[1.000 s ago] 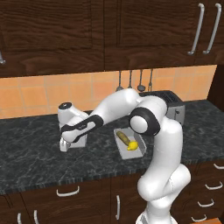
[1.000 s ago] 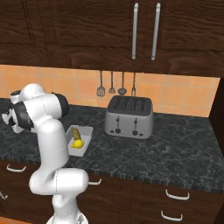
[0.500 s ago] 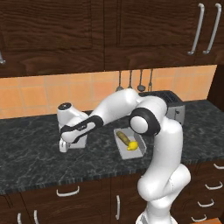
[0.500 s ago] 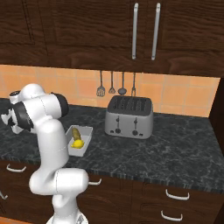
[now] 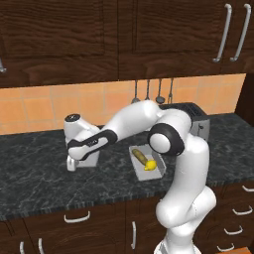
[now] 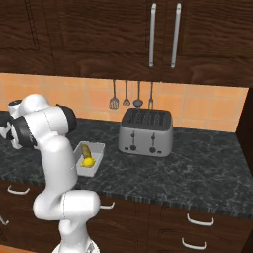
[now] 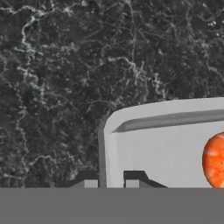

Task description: Take the meat container that has the shrimp and place it on the second highest rack of the freezer. Then take the vegetable container that has the potato and lemon and place it on the highest rack of the freezer.

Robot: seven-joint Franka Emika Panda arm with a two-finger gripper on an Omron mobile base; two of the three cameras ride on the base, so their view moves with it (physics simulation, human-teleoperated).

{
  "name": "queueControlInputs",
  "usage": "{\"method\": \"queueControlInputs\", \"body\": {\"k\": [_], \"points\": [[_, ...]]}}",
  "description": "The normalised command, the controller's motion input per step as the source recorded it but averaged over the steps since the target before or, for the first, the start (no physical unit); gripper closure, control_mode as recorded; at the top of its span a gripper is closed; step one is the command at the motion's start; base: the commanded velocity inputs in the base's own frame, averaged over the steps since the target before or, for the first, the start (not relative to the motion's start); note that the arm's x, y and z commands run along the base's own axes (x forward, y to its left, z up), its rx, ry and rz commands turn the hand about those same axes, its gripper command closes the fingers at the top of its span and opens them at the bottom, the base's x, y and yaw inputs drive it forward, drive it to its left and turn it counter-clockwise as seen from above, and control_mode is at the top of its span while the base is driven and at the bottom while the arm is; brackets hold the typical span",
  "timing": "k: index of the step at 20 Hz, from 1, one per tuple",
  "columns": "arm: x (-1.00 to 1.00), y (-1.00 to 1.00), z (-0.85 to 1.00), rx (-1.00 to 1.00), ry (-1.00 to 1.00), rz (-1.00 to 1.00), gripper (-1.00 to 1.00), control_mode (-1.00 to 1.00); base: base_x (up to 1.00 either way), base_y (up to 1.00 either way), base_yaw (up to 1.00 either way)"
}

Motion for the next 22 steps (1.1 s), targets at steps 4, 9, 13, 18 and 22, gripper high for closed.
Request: {"method": "queueControlInputs", "body": {"k": [4, 9, 13, 18, 22], "points": [[0.00, 0.20, 0.11, 0.00, 0.00, 0.01, 1.00, -1.00, 0.00, 0.00, 0.00], [0.00, 0.24, 0.05, -0.02, 0.00, 0.01, 1.00, -1.00, 0.00, 0.00, 0.00], [-0.05, 0.24, 0.02, -0.02, 0.00, 0.01, 1.00, -1.00, 0.00, 0.00, 0.00], [-0.09, 0.19, 0.10, -0.02, 0.00, 0.00, 1.00, -1.00, 0.00, 0.00, 0.00], [-0.16, 0.00, 0.10, 0.00, 0.00, 0.00, 1.00, -1.00, 0.00, 0.00, 0.00]]}}
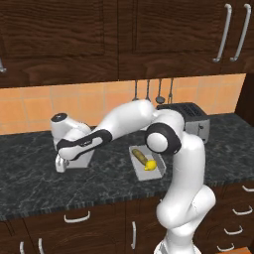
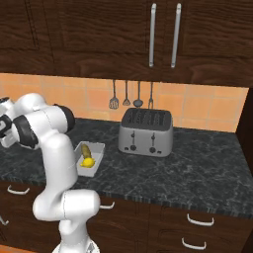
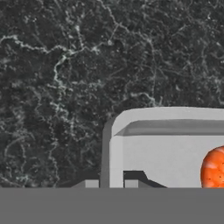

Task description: Take the meat container that has the shrimp and place it on the second highest rack of the freezer. Then take the vegetable container that has the potato and lemon and place it on the highest rack of the freezer.

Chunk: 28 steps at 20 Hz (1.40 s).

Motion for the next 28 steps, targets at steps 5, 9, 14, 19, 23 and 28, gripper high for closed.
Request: {"method": "queueControlInputs", "body": {"k": [5, 9, 14, 19, 23, 28], "points": [[-0.04, 0.00, 0.12, 0.00, 0.00, 0.00, 1.00, -1.00, 0.00, 0.00, 0.00], [-0.31, -0.15, 0.27, 0.00, 0.00, 0.01, 1.00, -1.00, 0.00, 0.00, 0.00], [-0.42, -0.47, 0.29, 0.00, -0.02, 0.07, 1.00, -1.00, 0.00, 0.00, 0.00], [-0.52, -0.73, 0.38, 0.00, -0.01, 0.12, 1.00, -1.00, 0.00, 0.00, 0.00], [-0.55, -0.91, 0.27, 0.00, 0.00, 0.13, 1.00, -1.00, 0.00, 0.00, 0.00], [-0.48, -1.00, 0.26, 0.02, 0.00, 0.10, 1.00, -1.00, 0.00, 0.00, 0.00]]}}
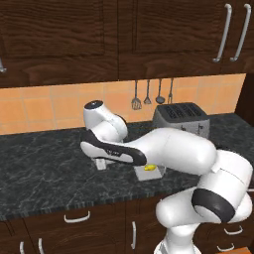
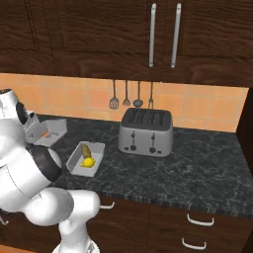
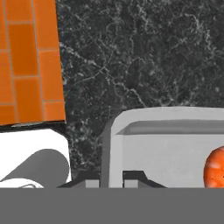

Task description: Take the meat container that has the shrimp and place it on the second highest rack of the freezer. Then take the vegetable container that has the potato and lemon and place it on the highest rack of the freezer.

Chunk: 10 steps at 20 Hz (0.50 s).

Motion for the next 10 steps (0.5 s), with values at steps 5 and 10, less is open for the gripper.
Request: {"method": "queueControlInputs", "body": {"k": [5, 10], "points": [[-0.49, -0.94, 0.31, 0.05, 0.00, 0.01, 1.00, -1.00, 0.00, 0.00, 0.00], [-0.35, -0.83, 0.32, 0.06, 0.00, 0.00, 1.00, -1.00, 0.00, 0.00, 0.00]]}}
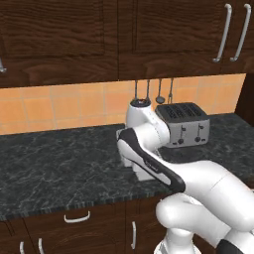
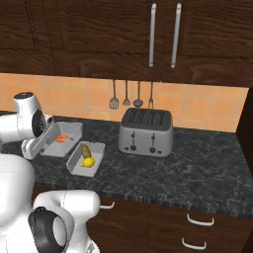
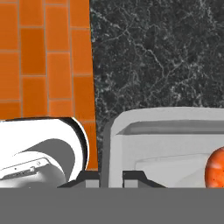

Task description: Take the meat container that has the shrimp and place it on the second highest rack of the freezer. Then take the vegetable container that has the potato and lemon and place it on the highest rack of the freezer.

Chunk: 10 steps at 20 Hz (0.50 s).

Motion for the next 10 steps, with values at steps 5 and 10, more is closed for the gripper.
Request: {"method": "queueControlInputs", "body": {"k": [5, 10], "points": [[-0.10, -0.44, 0.14, 0.00, 0.00, 0.00, 1.00, -1.00, 0.00, 0.00, 0.00], [-0.37, -0.50, 0.33, 0.02, 0.00, 0.00, 1.00, -1.00, 0.00, 0.00, 0.00]]}}
